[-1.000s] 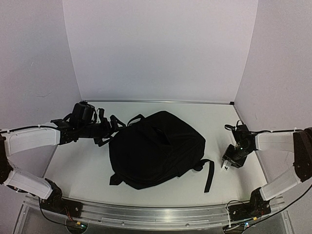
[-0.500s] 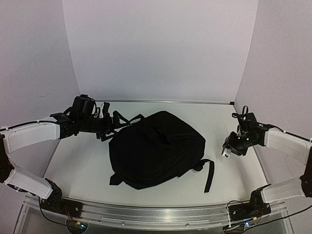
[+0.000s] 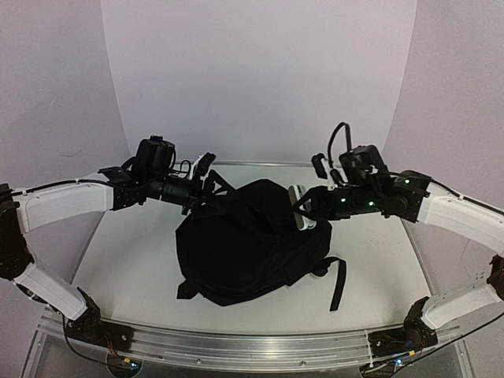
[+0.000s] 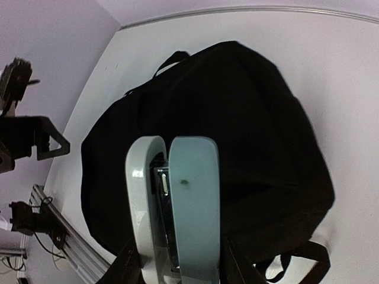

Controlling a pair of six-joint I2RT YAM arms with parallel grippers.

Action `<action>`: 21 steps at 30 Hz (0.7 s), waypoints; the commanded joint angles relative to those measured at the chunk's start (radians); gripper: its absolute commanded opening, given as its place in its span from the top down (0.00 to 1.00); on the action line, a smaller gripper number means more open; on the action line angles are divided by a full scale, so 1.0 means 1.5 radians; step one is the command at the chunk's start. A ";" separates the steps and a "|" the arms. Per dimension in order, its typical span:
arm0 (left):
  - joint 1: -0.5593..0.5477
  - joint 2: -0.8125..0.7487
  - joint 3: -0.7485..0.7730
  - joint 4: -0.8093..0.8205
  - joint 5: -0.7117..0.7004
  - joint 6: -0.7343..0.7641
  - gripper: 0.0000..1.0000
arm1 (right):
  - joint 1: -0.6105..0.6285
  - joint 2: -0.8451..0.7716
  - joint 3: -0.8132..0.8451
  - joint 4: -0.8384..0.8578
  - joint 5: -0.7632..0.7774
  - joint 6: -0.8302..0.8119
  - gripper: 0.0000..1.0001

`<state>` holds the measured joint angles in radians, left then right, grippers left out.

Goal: Pack the student bag
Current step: Pick up the stationery from the center of the board.

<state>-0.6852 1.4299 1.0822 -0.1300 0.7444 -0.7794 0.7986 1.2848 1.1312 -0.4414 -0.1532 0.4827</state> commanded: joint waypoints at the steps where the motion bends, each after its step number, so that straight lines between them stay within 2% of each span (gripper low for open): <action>1: -0.024 0.019 0.047 0.024 0.054 0.017 0.02 | 0.096 0.075 0.075 0.023 0.055 -0.054 0.70; 8: -0.043 0.054 0.055 0.016 0.052 0.000 0.01 | 0.173 0.145 0.153 0.029 0.084 -0.087 0.71; 18: -0.056 0.066 0.037 0.108 0.064 -0.043 0.05 | 0.197 0.175 0.181 0.039 0.089 -0.094 0.70; 21: -0.058 0.071 0.040 0.118 0.064 -0.048 0.11 | 0.201 0.184 0.183 0.039 0.094 -0.094 0.70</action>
<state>-0.7651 1.5263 1.1246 -0.0400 0.8187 -0.8334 1.0841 1.5414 1.3616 -0.4247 -0.0409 0.3602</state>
